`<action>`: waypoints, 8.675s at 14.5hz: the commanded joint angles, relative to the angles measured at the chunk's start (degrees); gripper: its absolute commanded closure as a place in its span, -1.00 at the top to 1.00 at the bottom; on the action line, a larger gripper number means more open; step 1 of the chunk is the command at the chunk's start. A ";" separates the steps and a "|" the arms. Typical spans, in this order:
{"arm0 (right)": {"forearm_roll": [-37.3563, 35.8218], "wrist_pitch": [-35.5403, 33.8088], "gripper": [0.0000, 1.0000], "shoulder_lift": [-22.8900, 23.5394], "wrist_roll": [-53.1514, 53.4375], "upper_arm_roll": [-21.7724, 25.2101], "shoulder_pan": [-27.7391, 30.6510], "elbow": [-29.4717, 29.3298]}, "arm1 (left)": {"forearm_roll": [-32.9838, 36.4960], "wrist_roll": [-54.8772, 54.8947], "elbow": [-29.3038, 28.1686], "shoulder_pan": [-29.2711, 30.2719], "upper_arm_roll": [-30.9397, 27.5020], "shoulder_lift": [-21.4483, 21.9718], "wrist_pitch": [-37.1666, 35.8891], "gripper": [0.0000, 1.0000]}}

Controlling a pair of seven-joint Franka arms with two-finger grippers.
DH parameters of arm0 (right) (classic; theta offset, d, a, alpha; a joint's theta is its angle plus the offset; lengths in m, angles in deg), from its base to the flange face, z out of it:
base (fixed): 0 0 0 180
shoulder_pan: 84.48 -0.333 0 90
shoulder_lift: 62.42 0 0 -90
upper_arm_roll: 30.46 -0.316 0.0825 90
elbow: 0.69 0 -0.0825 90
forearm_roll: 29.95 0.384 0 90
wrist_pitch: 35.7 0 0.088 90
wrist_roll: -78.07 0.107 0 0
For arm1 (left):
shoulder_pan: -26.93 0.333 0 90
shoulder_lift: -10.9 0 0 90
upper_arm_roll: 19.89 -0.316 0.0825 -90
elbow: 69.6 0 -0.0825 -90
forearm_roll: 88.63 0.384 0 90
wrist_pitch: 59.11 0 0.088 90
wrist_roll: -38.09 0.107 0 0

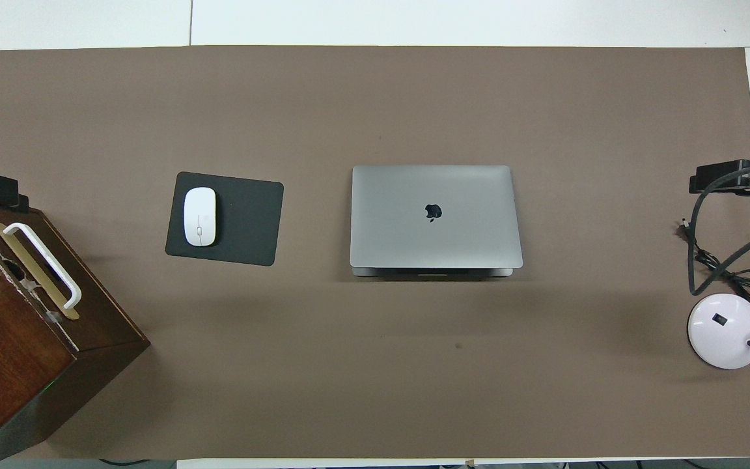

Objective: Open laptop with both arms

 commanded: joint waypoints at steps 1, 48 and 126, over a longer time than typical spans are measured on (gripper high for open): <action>2.03 6.96 1.00 -5.06 -3.05 -0.45 1.24 8.48 | -0.52 -0.79 -1.32 -0.05 -0.13 1.26 0.81 0.90; 55.56 60.08 1.00 -8.50 35.69 -3.26 -28.03 36.63 | -5.36 -2.37 -65.04 -29.66 0.05 2.42 108.01 -1.00; 67.78 70.70 1.00 11.71 21.03 -3.70 -31.63 30.48 | -12.83 -1.93 -48.96 -46.63 -0.65 -21.85 111.02 -1.00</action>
